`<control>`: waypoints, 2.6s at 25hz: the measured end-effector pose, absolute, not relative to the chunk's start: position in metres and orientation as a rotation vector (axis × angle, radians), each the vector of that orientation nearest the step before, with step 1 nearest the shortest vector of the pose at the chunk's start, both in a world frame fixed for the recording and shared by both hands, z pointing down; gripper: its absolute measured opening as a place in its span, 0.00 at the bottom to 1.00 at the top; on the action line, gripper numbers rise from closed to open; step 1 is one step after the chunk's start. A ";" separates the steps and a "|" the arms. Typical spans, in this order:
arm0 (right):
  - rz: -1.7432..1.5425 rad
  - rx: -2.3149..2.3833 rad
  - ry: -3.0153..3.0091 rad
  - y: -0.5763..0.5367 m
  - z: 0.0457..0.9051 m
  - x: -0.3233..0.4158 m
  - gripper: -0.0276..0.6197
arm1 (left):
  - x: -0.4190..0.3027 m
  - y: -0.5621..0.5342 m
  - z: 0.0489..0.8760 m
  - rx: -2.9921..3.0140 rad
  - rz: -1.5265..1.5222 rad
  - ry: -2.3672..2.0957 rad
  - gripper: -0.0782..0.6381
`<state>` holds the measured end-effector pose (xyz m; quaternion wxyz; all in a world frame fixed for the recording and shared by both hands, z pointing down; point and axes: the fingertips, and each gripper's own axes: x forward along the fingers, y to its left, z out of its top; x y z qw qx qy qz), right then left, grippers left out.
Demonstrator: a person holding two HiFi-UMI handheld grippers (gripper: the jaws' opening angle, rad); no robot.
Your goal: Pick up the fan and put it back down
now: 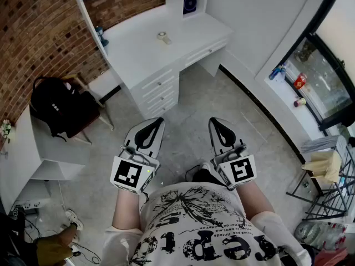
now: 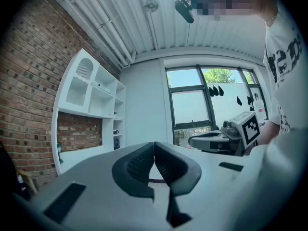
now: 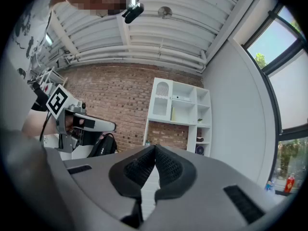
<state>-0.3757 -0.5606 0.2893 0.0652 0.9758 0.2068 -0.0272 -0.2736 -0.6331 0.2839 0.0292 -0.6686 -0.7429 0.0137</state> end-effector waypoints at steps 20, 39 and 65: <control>0.030 2.989 0.665 -0.536 0.323 -0.372 0.07 | -0.263 -0.613 0.302 -2.111 0.002 -2.272 0.62; 0.077 3.056 0.350 -0.224 0.333 -0.308 0.07 | -0.213 -0.336 0.308 -2.397 -0.109 -1.926 0.63; 0.240 3.063 0.085 0.014 0.371 -0.168 0.07 | -0.075 -0.107 0.363 -2.596 -0.326 -1.566 0.63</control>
